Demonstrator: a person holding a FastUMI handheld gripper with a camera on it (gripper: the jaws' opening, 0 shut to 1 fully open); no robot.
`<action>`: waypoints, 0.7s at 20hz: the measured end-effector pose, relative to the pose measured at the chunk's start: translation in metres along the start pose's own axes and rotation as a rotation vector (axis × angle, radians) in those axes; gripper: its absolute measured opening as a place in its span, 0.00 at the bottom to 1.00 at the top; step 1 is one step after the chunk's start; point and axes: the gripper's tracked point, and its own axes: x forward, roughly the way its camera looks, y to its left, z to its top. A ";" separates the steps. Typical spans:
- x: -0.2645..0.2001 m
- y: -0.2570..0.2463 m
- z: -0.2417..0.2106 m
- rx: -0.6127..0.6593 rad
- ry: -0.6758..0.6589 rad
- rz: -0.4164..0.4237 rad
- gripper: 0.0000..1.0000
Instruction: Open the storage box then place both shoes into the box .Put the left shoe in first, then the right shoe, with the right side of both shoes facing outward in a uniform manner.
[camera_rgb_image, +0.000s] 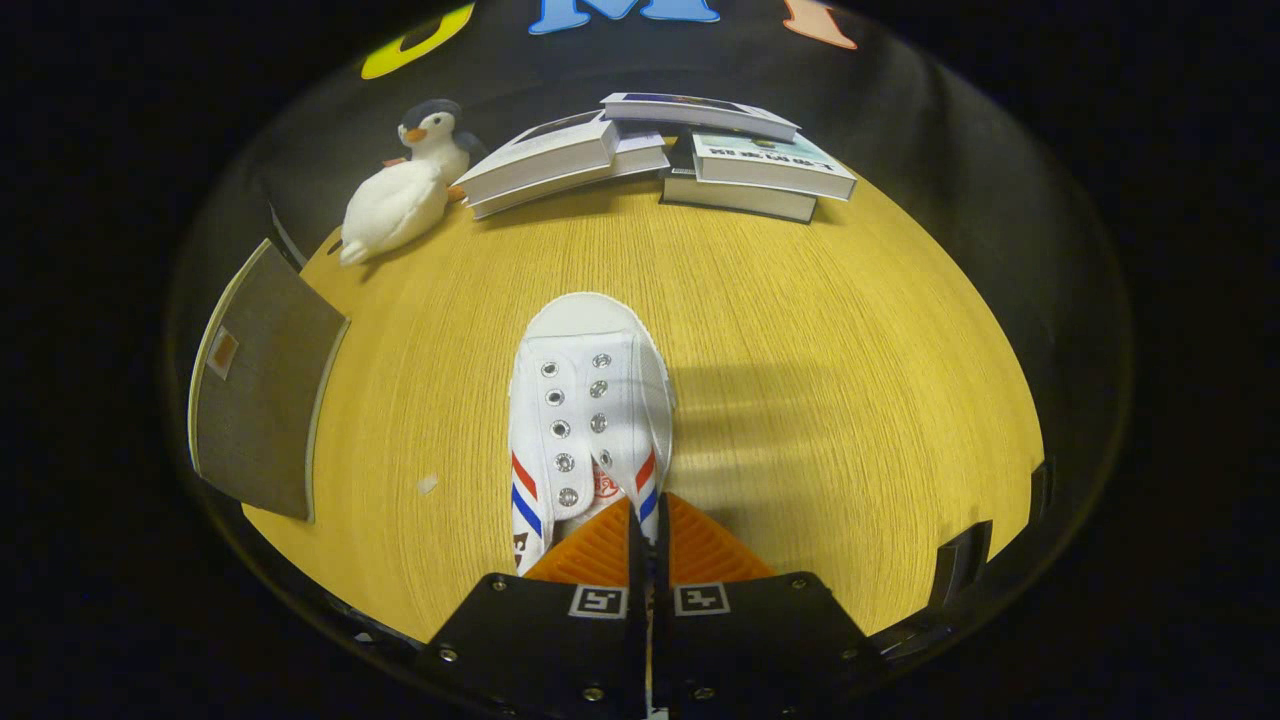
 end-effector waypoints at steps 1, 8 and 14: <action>0.000 -0.005 0.004 -0.007 -0.001 -0.001 0.00; -0.024 0.017 0.024 0.086 -0.013 0.076 0.00; -0.064 0.048 0.059 0.129 -0.042 0.136 0.00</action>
